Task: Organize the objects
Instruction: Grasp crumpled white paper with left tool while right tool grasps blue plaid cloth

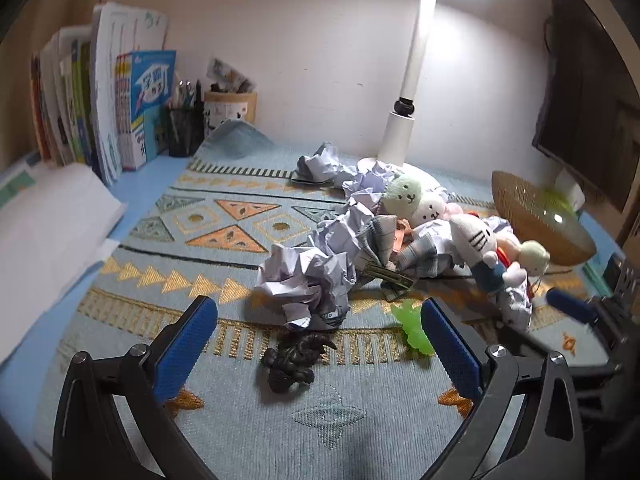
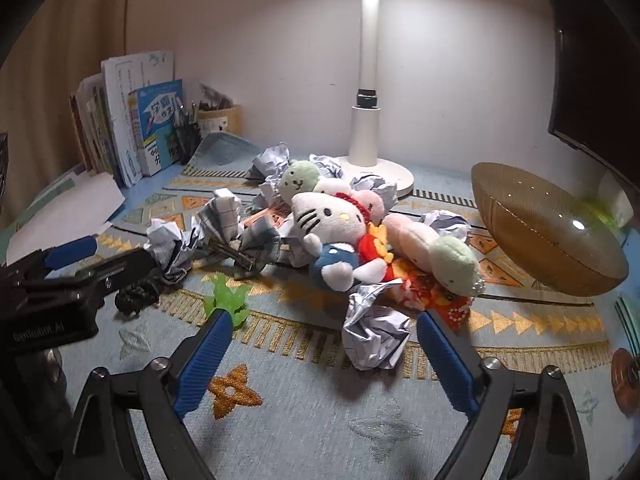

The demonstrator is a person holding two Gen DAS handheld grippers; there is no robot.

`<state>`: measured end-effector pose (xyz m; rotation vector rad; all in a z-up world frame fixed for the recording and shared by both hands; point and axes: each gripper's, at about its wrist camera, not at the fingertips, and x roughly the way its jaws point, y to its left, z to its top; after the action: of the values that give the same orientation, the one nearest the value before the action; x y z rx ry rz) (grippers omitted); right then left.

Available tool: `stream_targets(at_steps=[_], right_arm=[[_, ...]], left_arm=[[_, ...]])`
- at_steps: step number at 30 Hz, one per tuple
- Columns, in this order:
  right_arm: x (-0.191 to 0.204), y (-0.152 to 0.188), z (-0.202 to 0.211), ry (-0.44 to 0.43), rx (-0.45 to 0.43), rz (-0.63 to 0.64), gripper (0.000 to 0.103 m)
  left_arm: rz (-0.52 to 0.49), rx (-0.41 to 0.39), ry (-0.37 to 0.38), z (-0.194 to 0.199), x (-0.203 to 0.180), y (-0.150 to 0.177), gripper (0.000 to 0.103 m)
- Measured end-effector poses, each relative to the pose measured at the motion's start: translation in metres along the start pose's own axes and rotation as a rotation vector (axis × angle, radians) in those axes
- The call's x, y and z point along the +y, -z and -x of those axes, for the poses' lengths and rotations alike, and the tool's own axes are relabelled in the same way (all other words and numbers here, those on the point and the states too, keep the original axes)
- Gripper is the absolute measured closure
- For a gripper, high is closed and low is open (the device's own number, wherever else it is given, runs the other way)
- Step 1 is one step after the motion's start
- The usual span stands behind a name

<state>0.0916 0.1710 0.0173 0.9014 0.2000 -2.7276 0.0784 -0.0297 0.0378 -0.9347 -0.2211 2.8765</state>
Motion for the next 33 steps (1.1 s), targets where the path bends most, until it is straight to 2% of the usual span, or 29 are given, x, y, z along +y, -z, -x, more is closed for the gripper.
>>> stream_targets(at_steps=[5, 9, 11, 14, 18, 22, 23, 25, 28, 30, 31, 33], right_arm=[[0.005, 0.004, 0.005, 0.001, -0.034, 0.033, 0.021], [0.002, 0.004, 0.005, 0.000, -0.026, 0.009, 0.021], [-0.001, 0.003, 0.001, -0.010, -0.003, -0.006, 0.019], [-0.004, 0.002, -0.002, -0.023, 0.017, -0.021, 0.017], [-0.004, 0.000, -0.005, -0.015, 0.035, -0.020, 0.017], [0.000, -0.006, -0.010, -0.011, 0.061, 0.002, 0.017], [0.001, -0.010, -0.012, -0.030, 0.067, -0.003, 0.017], [0.002, -0.022, -0.016, -0.085, 0.075, -0.021, 0.017], [0.016, -0.044, -0.026, -0.084, 0.077, 0.073, 0.017], [0.033, -0.054, -0.036, -0.065, 0.086, 0.190, 0.020], [0.041, -0.057, -0.043, -0.072, 0.103, 0.236, 0.021], [0.053, -0.058, -0.058, -0.078, 0.134, 0.313, 0.029]], left_arm=[[0.137, 0.018, 0.087, -0.001, 0.025, -0.002, 0.001], [0.177, 0.036, 0.097, -0.006, 0.035, 0.000, 0.001], [0.168, 0.043, 0.109, -0.008, 0.033, 0.000, 0.001], [0.159, 0.056, 0.085, -0.010, 0.030, 0.000, 0.001], [0.124, 0.124, 0.082, -0.021, 0.027, -0.005, 0.001], [-0.019, 0.134, 0.029, -0.029, 0.025, -0.028, 0.001], [-0.051, 0.152, 0.036, -0.034, 0.026, -0.033, 0.001], [-0.069, 0.203, 0.100, -0.048, 0.031, -0.038, 0.001], [-0.031, 0.285, 0.200, -0.069, 0.040, -0.036, 0.002], [-0.002, 0.314, 0.231, -0.079, 0.044, -0.033, 0.009], [0.010, 0.323, 0.241, -0.081, 0.046, -0.031, 0.016], [0.033, 0.329, 0.264, -0.082, 0.049, -0.031, 0.022]])
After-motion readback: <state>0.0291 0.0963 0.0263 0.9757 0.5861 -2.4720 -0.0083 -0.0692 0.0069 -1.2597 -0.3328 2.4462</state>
